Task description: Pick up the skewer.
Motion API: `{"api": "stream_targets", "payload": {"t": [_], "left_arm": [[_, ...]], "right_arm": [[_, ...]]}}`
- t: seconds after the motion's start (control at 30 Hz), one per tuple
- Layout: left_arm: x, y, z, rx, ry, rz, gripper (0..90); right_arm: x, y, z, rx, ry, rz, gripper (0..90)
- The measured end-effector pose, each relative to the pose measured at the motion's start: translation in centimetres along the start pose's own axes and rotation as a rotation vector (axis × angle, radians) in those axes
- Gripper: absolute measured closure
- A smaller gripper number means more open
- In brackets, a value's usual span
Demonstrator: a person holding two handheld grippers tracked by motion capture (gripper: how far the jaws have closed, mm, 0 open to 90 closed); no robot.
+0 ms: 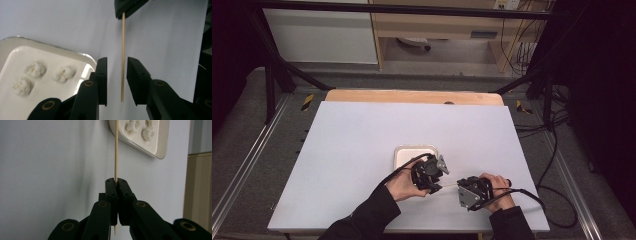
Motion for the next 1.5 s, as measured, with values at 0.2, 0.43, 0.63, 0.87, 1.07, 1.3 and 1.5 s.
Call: {"api": "stream_targets", "payload": {"t": [0.2,0.43,0.63,0.87,1.07,1.3,1.5], "left_arm": [[0.1,0.5,0.2,0.064,-0.017,0.015,72.4],[-0.1,1.4,-0.1,0.095,-0.006,0.021,80.9],[-0.3,1.7,-0.2,0.114,0.015,0.008,87.7],[-0.6,1.9,-0.2,0.123,0.038,-0.019,88.5],[-0.8,1.8,0.1,0.112,0.052,-0.034,88.5],[-0.6,0.9,1.5,0.089,0.044,-0.078,88.5],[-0.3,-0.1,3.2,0.059,0.011,-0.097,88.5]], "right_arm": [[0.0,0.1,-0.1,0.003,-0.008,0.004,88.7],[-0.1,0.0,-0.3,0.002,-0.027,-0.004,88.7],[-0.1,0.0,-0.3,0.005,-0.034,-0.007,88.7],[0.0,-0.1,-0.3,0.007,-0.032,-0.008,88.6],[-0.2,-0.2,-0.2,-0.005,0.024,-0.003,80.6],[-0.9,-0.6,0.7,0.003,0.259,0.005,56.9],[-1.2,-0.7,2.0,0.033,0.514,0.034,38.4]]}}
Point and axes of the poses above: each handheld gripper's, and its own axes: y roughly forward along the jaws, z roughly out of its underside, x roughly to its left, the point moved 2 cm from there along y, roughly forward along the jaws, and after that the axes turned 13 degrees about z, right-handed, at the moved point
